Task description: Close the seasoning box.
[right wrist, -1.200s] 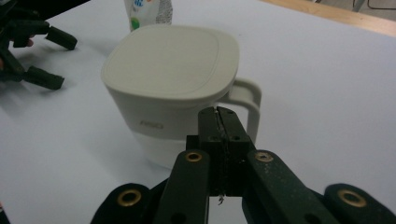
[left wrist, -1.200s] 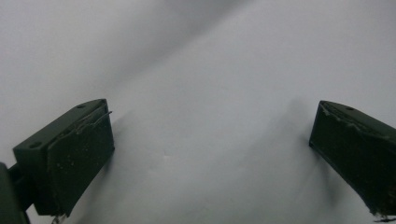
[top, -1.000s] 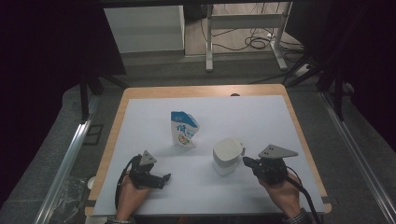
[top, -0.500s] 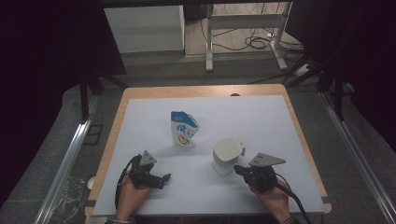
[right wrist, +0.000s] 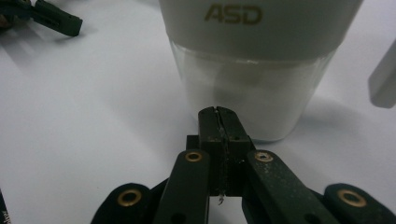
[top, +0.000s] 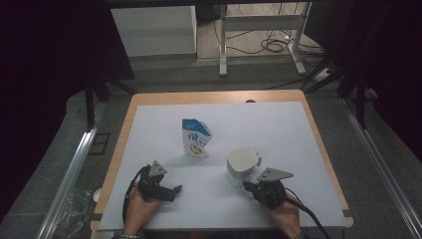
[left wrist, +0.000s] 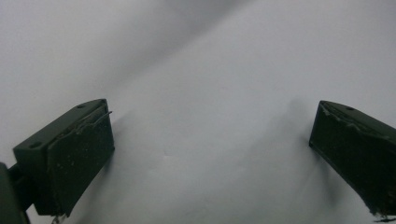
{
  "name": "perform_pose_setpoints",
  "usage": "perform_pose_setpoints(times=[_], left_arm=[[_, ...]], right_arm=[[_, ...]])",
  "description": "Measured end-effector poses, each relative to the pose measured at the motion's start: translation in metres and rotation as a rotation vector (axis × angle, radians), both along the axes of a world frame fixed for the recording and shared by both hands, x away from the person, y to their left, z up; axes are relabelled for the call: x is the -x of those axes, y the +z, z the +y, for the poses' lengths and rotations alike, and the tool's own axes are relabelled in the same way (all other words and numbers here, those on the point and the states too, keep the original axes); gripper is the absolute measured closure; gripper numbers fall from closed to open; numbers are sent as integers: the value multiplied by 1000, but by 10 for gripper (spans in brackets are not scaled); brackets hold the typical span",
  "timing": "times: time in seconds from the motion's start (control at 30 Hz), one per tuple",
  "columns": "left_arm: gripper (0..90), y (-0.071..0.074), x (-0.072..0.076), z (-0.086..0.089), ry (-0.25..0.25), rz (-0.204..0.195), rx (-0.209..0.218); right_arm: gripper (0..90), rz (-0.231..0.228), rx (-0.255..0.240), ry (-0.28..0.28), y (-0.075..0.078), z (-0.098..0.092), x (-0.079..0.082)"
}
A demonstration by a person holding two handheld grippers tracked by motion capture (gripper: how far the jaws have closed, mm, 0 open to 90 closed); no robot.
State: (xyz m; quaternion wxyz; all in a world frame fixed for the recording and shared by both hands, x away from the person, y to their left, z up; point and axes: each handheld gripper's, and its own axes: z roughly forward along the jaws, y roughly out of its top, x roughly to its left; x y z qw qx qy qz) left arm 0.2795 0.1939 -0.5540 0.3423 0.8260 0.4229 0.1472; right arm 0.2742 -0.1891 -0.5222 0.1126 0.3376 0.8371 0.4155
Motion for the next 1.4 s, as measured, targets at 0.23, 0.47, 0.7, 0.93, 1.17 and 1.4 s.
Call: perform_pose_setpoints(times=[0.23, 0.47, 0.7, 0.93, 1.17, 1.4], left_arm=[[0, 0, 0, 0, 0, 0, 0], [0, 0, 0, 0, 0, 0, 1], [0, 0, 0, 0, 0, 0, 1], [0, 0, 0, 0, 0, 0, 1], [0, 0, 0, 0, 0, 0, 1], [0, 0, 0, 0, 0, 0, 0]], right_arm=[[893, -3, -2, 10, -2, 6, -3], [894, -13, 5, 14, -3, 15, -10], [894, -25, 15, 17, -2, 20, -15], [894, -36, 25, 18, -2, 26, -22], [894, -48, 33, 10, -3, 28, -28], [894, -57, 37, 9, -3, 32, -34]])
